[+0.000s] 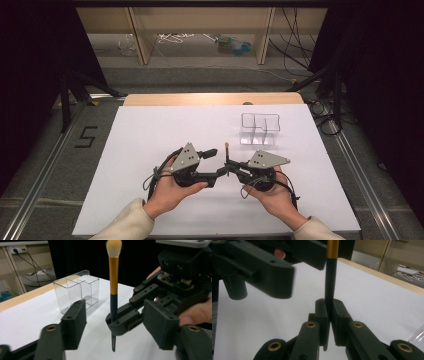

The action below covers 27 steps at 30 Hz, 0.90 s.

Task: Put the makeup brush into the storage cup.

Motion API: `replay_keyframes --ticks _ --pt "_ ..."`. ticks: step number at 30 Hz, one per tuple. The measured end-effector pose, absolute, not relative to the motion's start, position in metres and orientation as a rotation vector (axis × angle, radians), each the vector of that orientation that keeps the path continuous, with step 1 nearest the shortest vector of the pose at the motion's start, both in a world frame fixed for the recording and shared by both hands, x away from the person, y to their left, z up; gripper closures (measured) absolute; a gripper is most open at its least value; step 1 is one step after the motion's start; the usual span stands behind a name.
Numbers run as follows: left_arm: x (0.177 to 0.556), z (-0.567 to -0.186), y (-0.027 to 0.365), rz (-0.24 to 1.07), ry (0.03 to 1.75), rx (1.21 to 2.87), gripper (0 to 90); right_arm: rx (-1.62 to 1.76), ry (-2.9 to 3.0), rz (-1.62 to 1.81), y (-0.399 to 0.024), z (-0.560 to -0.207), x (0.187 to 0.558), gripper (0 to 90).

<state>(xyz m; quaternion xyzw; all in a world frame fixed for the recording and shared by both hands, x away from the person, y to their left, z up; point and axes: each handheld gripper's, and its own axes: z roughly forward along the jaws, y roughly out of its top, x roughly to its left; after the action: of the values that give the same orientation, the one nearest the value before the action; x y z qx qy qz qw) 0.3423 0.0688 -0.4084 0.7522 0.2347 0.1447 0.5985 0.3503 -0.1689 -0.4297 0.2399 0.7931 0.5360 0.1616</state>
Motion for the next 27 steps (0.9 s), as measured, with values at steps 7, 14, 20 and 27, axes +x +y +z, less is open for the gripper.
replay_keyframes --ticks 7,14,20,27 --pt "0.334 -0.408 0.081 0.352 0.515 1.715 20.6 0.708 2.273 1.528 -0.171 -0.428 0.35 84.5" --pt "0.328 -0.409 0.092 0.377 0.506 1.7 18.4 0.696 2.243 1.557 -0.171 -0.428 0.352 84.5" --pt "0.324 -0.409 0.101 0.394 0.519 1.685 17.7 0.693 2.236 1.554 -0.173 -0.427 0.353 84.5" --pt "0.322 -0.409 0.108 0.41 0.524 1.678 17.5 0.696 2.239 1.54 -0.175 -0.426 0.353 84.5"
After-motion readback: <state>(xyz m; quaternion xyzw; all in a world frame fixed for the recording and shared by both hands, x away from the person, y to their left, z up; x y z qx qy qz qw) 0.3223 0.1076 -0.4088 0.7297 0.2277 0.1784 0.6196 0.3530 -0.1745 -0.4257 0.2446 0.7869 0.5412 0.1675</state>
